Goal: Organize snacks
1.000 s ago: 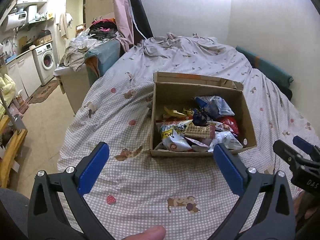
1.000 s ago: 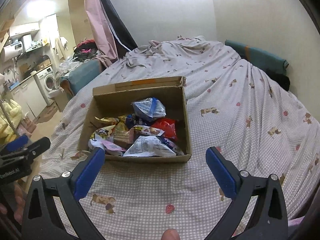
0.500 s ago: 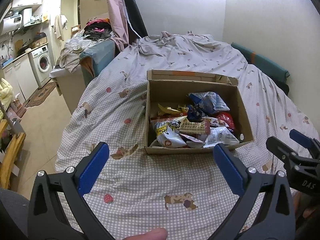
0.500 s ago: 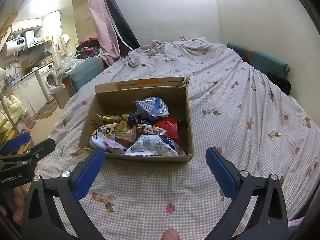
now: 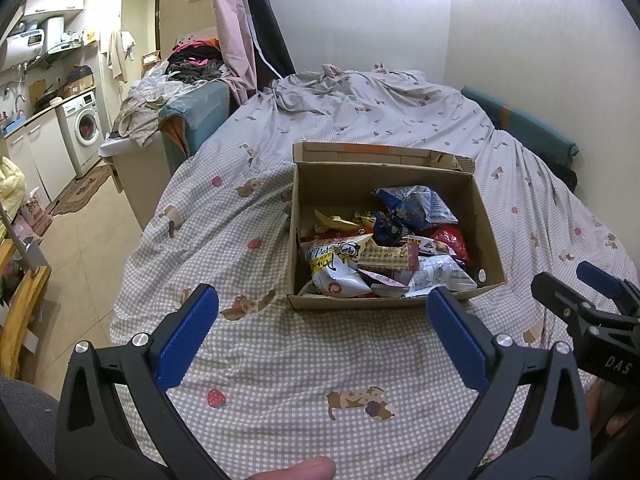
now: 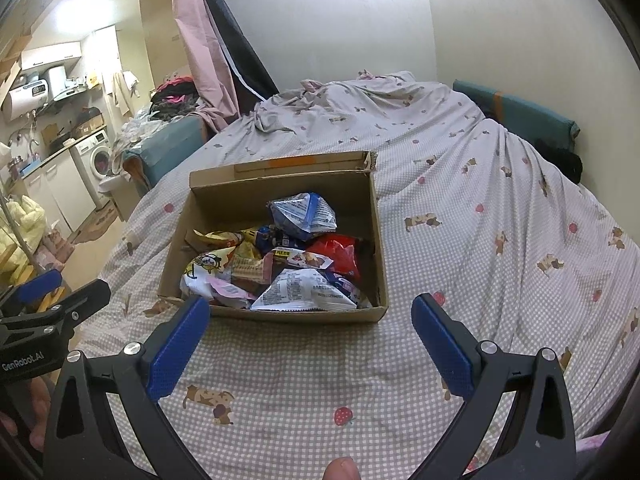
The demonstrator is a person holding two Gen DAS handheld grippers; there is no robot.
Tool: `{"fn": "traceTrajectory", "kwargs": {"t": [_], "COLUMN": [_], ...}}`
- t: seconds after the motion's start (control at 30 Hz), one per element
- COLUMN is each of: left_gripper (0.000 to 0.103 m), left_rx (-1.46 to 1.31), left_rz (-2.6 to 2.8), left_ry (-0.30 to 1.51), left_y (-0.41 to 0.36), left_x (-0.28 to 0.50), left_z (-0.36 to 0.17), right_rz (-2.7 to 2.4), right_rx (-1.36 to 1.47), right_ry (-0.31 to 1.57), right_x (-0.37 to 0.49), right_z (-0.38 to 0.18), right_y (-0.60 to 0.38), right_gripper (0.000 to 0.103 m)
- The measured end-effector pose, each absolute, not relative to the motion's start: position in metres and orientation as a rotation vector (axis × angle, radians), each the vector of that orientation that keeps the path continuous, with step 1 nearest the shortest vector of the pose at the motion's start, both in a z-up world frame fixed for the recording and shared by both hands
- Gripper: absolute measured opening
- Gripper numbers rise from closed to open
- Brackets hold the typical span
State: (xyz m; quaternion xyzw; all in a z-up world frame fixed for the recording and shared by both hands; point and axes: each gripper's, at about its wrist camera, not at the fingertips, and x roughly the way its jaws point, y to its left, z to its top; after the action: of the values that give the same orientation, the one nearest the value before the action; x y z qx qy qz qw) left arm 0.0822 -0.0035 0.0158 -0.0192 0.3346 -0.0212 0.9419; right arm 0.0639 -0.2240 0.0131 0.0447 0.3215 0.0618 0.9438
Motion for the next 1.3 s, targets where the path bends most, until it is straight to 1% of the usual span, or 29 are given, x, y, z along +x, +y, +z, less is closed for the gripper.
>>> {"fn": "traceTrajectory", "kwargs": {"t": [1.3], "left_gripper": [0.103], "left_rx": [-0.038], "left_rz": [-0.043], "left_ry": [0.683], "left_y": [-0.0035], "left_x": [0.0826], "left_z": [0.0164], "right_rz": [0.130], "right_rx": [0.098], "right_ry": [0.665], "right_x": [0.0661], "right_z": [0.0146], "right_y": [-0.2256], "right_gripper": [0.103]}}
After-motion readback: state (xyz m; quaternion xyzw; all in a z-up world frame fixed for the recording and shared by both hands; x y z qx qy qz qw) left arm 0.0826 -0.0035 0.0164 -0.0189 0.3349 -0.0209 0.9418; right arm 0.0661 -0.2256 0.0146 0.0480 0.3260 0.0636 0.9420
